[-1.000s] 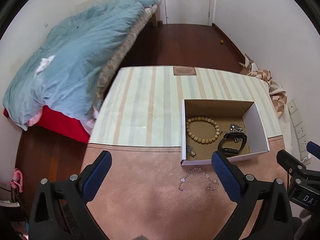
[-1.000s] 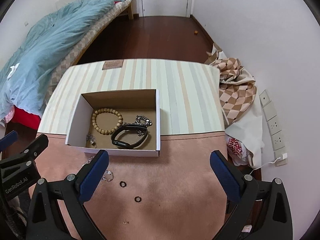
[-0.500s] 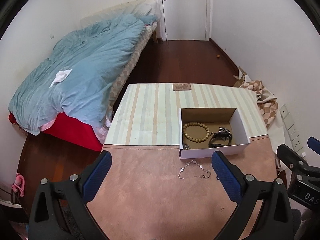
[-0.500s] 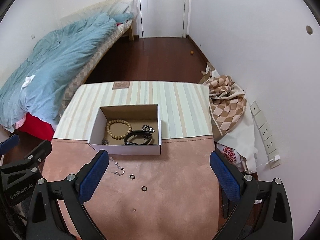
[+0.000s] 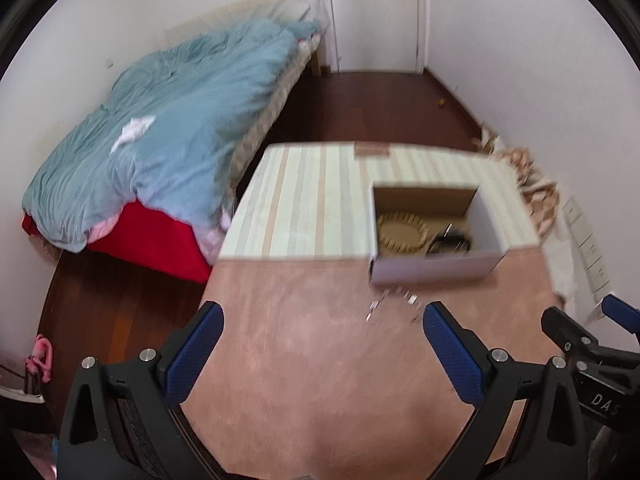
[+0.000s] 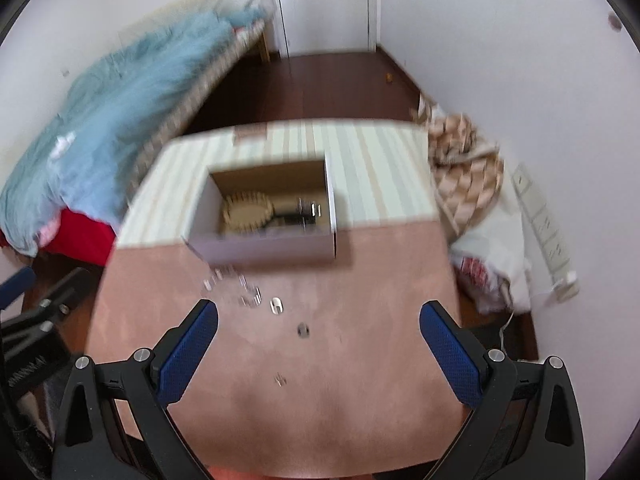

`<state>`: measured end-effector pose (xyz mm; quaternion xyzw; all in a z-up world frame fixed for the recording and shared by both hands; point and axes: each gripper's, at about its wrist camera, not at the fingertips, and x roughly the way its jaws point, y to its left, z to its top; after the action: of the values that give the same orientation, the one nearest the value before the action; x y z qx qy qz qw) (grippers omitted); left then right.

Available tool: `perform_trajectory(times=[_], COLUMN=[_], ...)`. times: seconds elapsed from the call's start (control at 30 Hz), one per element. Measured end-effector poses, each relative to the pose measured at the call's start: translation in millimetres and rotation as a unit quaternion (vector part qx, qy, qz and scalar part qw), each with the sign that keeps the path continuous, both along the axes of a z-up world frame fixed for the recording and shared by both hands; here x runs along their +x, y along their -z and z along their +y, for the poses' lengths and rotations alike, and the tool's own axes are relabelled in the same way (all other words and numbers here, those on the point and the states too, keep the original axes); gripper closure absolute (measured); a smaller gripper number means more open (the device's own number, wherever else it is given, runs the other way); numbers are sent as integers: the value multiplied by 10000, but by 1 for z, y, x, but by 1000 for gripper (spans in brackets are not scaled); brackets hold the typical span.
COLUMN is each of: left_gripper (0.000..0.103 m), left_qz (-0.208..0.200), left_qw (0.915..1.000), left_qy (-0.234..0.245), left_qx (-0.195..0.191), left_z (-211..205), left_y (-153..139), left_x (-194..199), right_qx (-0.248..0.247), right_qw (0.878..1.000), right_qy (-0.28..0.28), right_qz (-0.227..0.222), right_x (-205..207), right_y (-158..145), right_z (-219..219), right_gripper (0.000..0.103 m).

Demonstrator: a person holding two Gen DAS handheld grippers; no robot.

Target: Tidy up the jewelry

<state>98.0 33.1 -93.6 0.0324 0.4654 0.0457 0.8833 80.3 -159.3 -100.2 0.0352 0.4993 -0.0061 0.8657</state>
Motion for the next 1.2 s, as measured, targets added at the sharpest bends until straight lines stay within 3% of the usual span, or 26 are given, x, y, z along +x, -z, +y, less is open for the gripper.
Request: perform_trajectory(times=[0.07, 0.1, 0.17, 0.37, 0.53, 0.6, 0.63, 0.67, 0.83, 1.07, 1.2], left_gripper=[1, 1, 1, 1, 1, 1, 1, 1, 1, 2, 4], left_qz=[268, 345, 608, 1084, 1256, 1298, 1314, 1323, 1354, 1442, 1530], left_qw=[9996, 9993, 9979, 9931, 9907, 9901, 9898, 9896, 9895, 9852, 9822], left_qy=[-70, -100, -189, -343, -419, -446, -462, -471, -490, -216, 72], left_qx=[45, 63, 152, 301, 328, 309, 314, 308, 123, -897, -1089], left_z=[2, 2, 4, 15, 25, 27, 28, 29, 34, 27, 11], left_y=[30, 39, 65, 113, 129, 133, 134, 135, 136, 137, 145], left_x=[1, 1, 2, 1, 2, 2, 2, 3, 10, 54, 80], right_qx=[120, 224, 373, 650, 447, 288, 111, 39, 126, 444, 484], right_qw=[9995, 9989, 9973, 9946, 9956, 9962, 9974, 9975, 9985, 9987, 9978], right_qy=[22, 35, 31, -186, -383, -398, -407, -438, -340, 206, 442], right_qz=[296, 416, 624, 785, 724, 719, 577, 549, 412, 153, 100], right_x=[1, 1, 1, -18, -24, -23, -25, -26, -29, -10, 4], right_y=[35, 51, 77, 120, 138, 144, 144, 145, 138, 113, 112], right_z=[-2, -4, -6, 8, 30, 36, 39, 42, 41, 4, -9], right_gripper=[6, 18, 32, 35, 50, 70, 75, 94, 94, 94, 94])
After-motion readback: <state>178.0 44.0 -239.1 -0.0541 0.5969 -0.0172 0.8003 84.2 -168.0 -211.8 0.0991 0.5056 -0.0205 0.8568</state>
